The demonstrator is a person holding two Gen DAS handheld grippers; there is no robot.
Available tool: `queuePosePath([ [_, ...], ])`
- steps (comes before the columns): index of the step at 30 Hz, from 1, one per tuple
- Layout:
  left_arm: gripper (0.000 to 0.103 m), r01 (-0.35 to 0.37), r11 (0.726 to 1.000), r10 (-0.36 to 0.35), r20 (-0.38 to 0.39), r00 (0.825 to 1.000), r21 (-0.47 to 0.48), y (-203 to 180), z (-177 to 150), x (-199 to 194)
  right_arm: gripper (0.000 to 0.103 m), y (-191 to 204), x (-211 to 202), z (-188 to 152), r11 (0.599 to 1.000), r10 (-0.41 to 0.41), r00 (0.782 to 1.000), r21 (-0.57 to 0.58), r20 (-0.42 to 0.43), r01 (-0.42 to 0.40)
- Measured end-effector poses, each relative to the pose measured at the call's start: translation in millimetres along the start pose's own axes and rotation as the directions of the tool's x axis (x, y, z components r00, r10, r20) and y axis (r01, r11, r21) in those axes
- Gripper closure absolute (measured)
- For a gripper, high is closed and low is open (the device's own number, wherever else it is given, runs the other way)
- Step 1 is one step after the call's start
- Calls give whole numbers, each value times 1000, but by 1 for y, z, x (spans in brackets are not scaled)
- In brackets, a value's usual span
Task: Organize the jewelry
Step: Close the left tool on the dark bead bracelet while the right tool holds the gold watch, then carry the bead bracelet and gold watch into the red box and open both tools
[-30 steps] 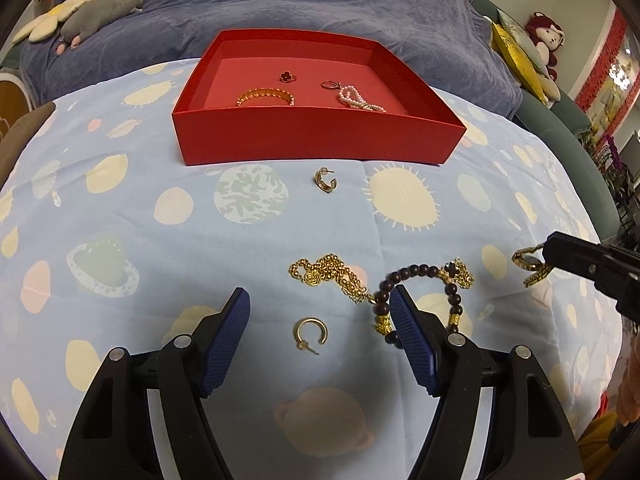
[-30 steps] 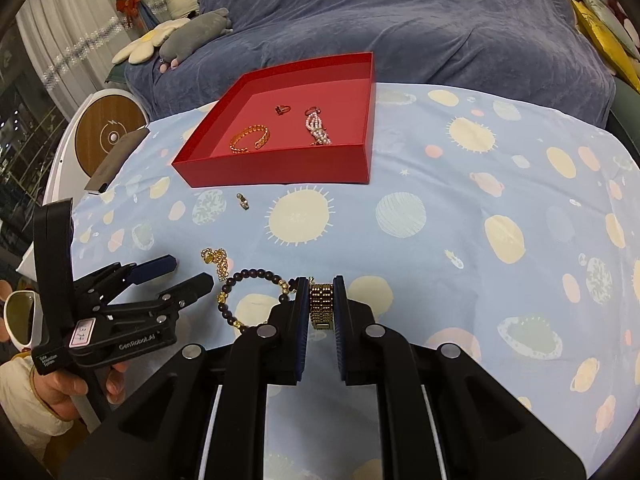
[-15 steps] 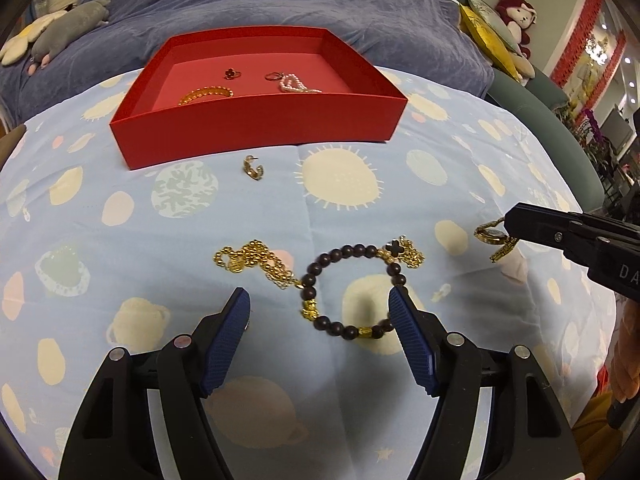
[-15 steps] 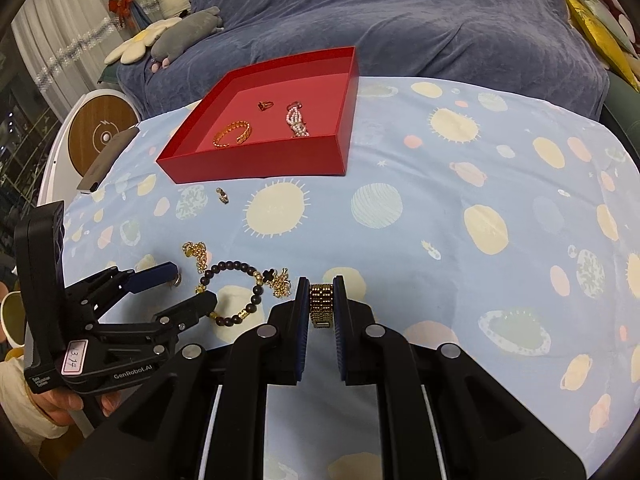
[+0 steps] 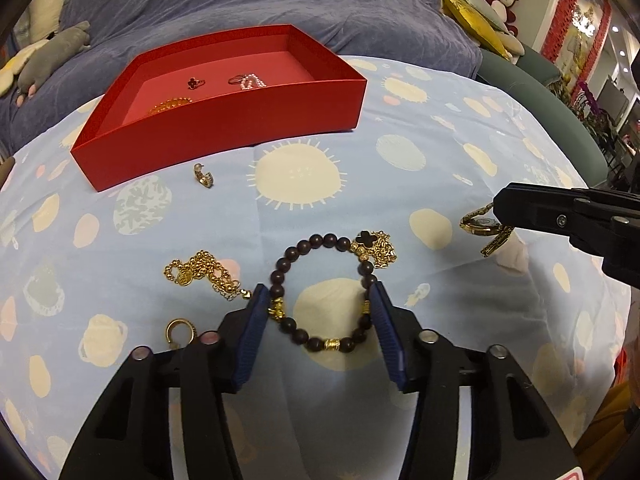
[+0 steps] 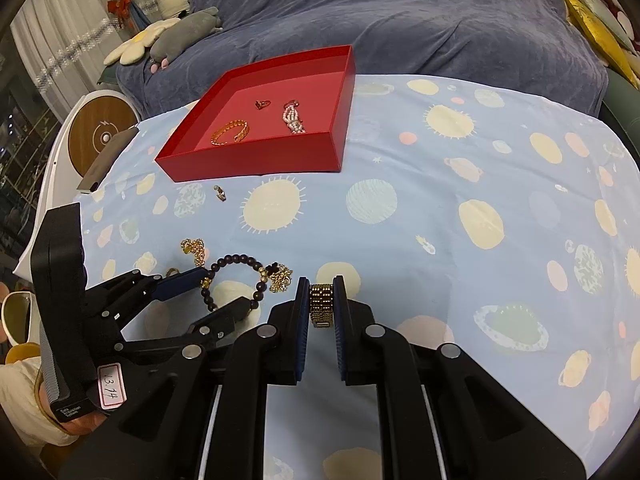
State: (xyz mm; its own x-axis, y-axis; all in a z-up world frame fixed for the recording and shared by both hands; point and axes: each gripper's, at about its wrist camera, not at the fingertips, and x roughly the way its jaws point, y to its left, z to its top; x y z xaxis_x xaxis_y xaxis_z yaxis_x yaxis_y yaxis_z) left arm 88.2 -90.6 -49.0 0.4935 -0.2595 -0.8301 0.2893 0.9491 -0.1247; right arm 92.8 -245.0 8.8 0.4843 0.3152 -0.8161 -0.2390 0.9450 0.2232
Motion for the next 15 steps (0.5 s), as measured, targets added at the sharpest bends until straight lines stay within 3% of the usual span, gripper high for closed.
queuePosePath([
  [2,86,-5,1000,5,-5,1000,16,-1,-1,0,92,0,0,0,1000,0,1000,0,0,0],
  [5,98,-10,999,10,-1,1000,32,-1,-3,0,92,0,0,-1,1000,2,1000,1,-2,-2],
  [15,98,43,999,-44,14,999,19,1,1,-15,92,4,-7,4,1000,12,1000,2,22,-12],
])
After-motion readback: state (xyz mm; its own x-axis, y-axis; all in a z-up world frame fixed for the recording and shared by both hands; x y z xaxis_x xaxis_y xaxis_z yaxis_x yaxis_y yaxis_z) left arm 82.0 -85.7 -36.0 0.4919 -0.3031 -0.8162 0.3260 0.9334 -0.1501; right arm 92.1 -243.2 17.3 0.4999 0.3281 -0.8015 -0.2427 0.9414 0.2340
